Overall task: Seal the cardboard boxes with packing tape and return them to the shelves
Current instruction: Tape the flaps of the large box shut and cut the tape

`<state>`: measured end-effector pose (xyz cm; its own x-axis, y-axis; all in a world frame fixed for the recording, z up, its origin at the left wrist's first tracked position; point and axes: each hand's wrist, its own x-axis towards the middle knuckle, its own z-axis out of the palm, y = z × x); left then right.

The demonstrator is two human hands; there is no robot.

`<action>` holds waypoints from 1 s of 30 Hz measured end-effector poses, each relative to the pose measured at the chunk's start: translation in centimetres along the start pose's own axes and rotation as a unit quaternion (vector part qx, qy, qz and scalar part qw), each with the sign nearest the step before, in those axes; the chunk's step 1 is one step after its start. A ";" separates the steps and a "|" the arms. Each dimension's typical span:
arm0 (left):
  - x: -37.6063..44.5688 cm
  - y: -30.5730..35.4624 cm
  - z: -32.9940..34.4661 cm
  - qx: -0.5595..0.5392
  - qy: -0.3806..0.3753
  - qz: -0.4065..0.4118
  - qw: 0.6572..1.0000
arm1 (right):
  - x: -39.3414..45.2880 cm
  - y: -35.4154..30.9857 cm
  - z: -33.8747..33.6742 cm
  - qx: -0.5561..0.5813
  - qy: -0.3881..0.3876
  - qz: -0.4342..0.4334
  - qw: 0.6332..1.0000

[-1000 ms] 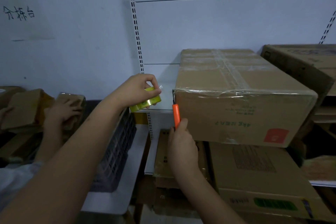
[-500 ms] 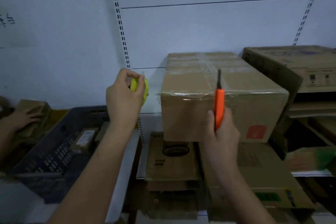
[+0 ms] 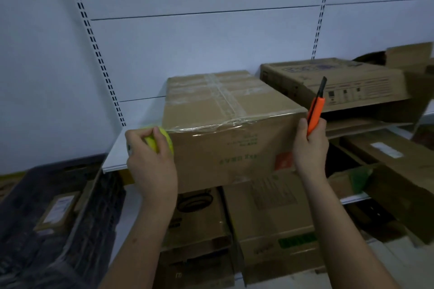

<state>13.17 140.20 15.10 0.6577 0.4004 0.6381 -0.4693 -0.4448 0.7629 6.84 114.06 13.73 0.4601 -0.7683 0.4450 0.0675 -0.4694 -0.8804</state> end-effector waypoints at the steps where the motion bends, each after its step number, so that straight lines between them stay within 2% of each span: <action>1: -0.2 0.1 0.1 -0.013 0.006 -0.014 1.000 | 0.5 0.3 -0.1 0.003 -0.002 0.009 1.000; 4: -0.4 0.1 0.6 -0.043 0.019 -0.040 0.998 | 2.3 0.6 -0.8 -0.007 0.005 0.019 1.000; 8: -0.7 -0.6 1.2 -0.046 0.023 -0.031 0.998 | 3.3 -0.3 -1.8 -0.059 -0.020 -0.004 0.998; 11: -0.4 -1.4 1.0 -0.054 0.041 -0.035 0.997 | 2.2 -0.3 -1.9 -0.047 -0.030 -0.011 0.998; 14: 1.6 -3.9 -0.4 -0.051 0.099 -0.051 0.992 | 0.1 -1.2 -2.0 0.028 -0.053 0.014 0.998; 17: 4.4 -6.2 -2.5 -0.007 0.146 -0.059 0.988 | -2.6 -3.0 -1.5 0.172 -0.142 0.065 0.973; 20: 6.3 -6.9 -4.0 0.030 0.170 -0.085 0.981 | -4.5 -3.5 0.7 0.178 -0.205 0.047 0.961; 24: 3.9 -4.3 -4.5 -0.015 0.146 -0.087 0.985 | -5.7 -4.2 2.6 0.069 -0.219 -0.042 0.972; 26: 1.7 -2.3 -4.0 -0.038 0.106 -0.079 0.991 | -6.3 -4.7 3.1 0.065 -0.212 -0.054 0.973; 28: 0.6 -1.2 -3.4 -0.037 0.081 -0.065 0.994 | -7.0 -5.3 3.3 0.118 -0.210 -0.031 0.970; 30: 0.5 -0.5 -3.0 -0.033 0.070 -0.071 0.995 | -6.5 -5.4 3.9 0.190 -0.211 0.042 0.958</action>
<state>12.03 143.05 15.35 0.6343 0.5646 0.5281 -0.4176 -0.3247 0.8487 6.91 123.31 14.98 0.7898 -0.5147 0.3336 0.2941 -0.1597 -0.9424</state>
